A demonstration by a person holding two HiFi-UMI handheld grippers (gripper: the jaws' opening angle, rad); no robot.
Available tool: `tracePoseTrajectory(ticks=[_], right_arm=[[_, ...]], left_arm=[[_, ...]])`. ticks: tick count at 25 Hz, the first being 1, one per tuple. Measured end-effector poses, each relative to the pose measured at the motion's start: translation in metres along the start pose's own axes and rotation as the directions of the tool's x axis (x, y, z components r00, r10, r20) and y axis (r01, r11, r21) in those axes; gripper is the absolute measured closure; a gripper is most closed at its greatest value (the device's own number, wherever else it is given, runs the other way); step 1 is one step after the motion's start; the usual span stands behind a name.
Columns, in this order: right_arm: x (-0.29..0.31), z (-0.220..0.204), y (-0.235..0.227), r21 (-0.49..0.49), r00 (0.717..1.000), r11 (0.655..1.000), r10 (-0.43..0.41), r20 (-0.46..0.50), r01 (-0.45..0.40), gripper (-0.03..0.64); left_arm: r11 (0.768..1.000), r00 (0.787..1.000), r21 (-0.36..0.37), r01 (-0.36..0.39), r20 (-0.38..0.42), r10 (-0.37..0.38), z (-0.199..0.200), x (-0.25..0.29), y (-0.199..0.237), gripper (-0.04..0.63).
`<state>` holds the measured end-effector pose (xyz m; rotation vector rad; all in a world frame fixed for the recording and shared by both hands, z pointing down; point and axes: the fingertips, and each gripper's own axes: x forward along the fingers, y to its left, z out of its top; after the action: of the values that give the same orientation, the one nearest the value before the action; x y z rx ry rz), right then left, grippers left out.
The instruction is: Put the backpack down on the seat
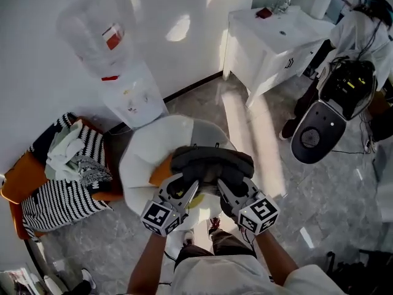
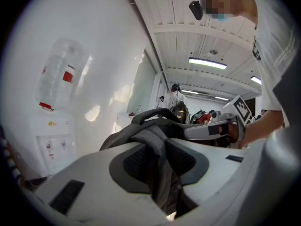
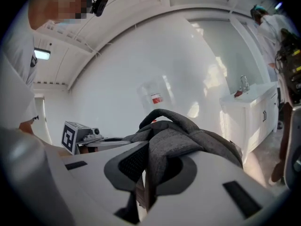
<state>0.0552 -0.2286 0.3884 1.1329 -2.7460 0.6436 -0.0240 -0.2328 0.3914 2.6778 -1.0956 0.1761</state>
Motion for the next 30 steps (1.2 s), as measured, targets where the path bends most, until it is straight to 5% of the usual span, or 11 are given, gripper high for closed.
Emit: tracePoseTrajectory(ticks=[9,30], right_arm=[[0.029,-0.032,-0.030,0.040,0.995,0.998,0.050,-0.085,-0.047,0.577],[0.096,-0.145,-0.076,0.125,0.988,0.986,-0.094,-0.123,0.110,0.577]], left_arm=[[0.998,1.000,-0.064,-0.012,-0.023,0.011,-0.033,0.026,0.031,0.476],[0.975,0.990,-0.222,0.022,-0.131,-0.052,-0.159,0.058,0.093,0.476]])
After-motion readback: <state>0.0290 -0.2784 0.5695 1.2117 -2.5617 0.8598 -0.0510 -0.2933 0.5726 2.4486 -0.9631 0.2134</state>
